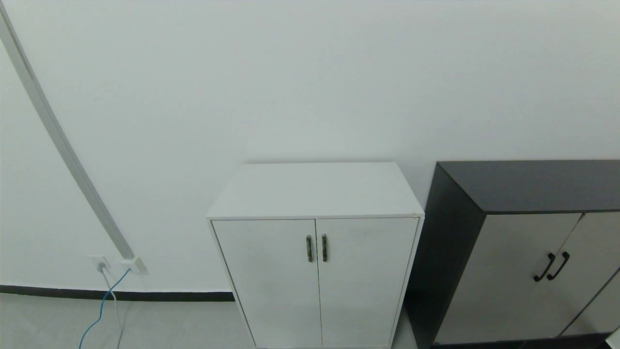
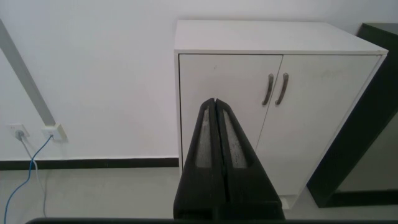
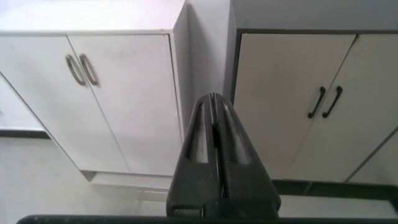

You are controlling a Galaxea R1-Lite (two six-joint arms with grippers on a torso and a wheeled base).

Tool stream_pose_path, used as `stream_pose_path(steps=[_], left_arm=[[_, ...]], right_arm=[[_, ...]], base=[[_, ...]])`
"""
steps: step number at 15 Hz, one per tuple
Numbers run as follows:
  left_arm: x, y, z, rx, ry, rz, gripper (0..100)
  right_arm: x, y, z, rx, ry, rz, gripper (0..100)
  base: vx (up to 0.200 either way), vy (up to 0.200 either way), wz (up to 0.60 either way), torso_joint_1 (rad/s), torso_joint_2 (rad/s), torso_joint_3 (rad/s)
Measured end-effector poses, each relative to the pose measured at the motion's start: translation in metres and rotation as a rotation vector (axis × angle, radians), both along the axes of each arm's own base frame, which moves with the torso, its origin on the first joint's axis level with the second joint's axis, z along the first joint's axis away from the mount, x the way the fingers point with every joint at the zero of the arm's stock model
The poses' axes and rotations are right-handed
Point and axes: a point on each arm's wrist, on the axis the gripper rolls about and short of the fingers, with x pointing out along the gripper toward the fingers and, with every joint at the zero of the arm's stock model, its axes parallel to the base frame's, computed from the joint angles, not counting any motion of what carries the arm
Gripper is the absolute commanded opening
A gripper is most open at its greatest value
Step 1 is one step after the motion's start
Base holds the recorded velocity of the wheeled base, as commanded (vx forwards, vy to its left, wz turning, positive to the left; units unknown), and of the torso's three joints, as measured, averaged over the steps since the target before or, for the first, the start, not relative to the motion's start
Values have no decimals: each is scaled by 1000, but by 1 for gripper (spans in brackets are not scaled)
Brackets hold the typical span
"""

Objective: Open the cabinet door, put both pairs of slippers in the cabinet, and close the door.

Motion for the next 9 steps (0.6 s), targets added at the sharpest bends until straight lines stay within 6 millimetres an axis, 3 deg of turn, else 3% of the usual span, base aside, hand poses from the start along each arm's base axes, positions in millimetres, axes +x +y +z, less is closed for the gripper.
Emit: stream_pose_path(steps=[9], left_arm=[[0, 0, 0, 0, 0, 0, 0]], right_arm=[[2, 0, -6, -20, 8, 10, 0]], base=[[0, 0, 0, 0, 0, 0]])
